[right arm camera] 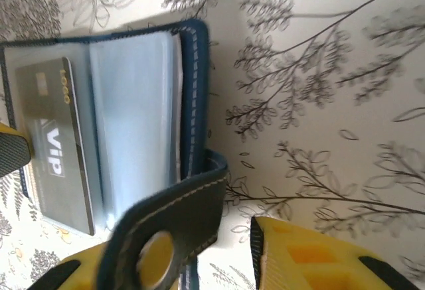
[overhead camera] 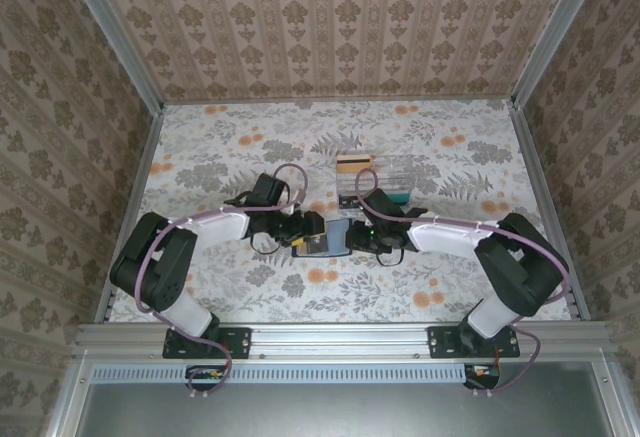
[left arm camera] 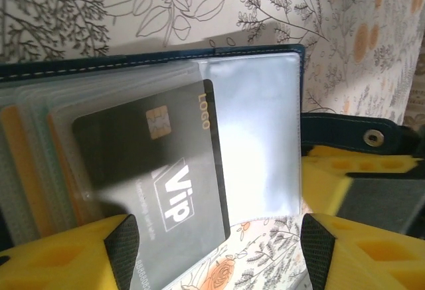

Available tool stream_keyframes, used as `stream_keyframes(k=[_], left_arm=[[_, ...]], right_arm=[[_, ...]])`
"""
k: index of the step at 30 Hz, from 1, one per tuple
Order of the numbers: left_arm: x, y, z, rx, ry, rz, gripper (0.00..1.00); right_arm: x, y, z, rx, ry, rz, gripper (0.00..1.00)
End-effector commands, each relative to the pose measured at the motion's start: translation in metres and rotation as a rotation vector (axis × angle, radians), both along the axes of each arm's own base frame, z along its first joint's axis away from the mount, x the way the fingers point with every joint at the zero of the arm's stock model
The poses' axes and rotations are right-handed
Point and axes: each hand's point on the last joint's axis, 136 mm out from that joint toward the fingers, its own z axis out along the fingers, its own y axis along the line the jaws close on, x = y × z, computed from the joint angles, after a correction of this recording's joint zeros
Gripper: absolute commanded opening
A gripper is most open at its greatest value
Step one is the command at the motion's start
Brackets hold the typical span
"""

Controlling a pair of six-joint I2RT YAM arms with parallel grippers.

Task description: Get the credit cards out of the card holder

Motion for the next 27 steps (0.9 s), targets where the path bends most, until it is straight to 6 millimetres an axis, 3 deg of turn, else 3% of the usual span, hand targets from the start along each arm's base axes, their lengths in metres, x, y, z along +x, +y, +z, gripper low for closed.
stream_keyframes(k=[1, 6, 12, 15, 20, 27], left_arm=[[0.005, 0.012, 0.010, 0.041, -0.052, 0.009, 0.69], [0.009, 0.031, 0.010, 0.099, -0.067, 0.036, 0.68], [0.010, 0.038, 0.003, 0.135, -0.053, 0.044, 0.35], [0.009, 0.036, -0.003, 0.134, -0.036, 0.041, 0.25], [0.010, 0.035, -0.008, 0.146, -0.025, 0.037, 0.25], [0.009, 0.032, -0.017, 0.170, -0.011, 0.020, 0.24]], right_arm=[[0.010, -0.014, 0.028, -0.044, -0.074, -0.013, 0.39], [0.019, -0.003, 0.056, -0.019, -0.128, 0.031, 0.42], [0.026, 0.039, 0.071, 0.120, -0.117, 0.118, 0.27], [0.030, 0.056, 0.065, 0.181, -0.079, 0.131, 0.23], [0.033, 0.076, 0.050, 0.257, -0.014, 0.142, 0.23], [0.033, 0.084, 0.024, 0.290, 0.064, 0.118, 0.22]])
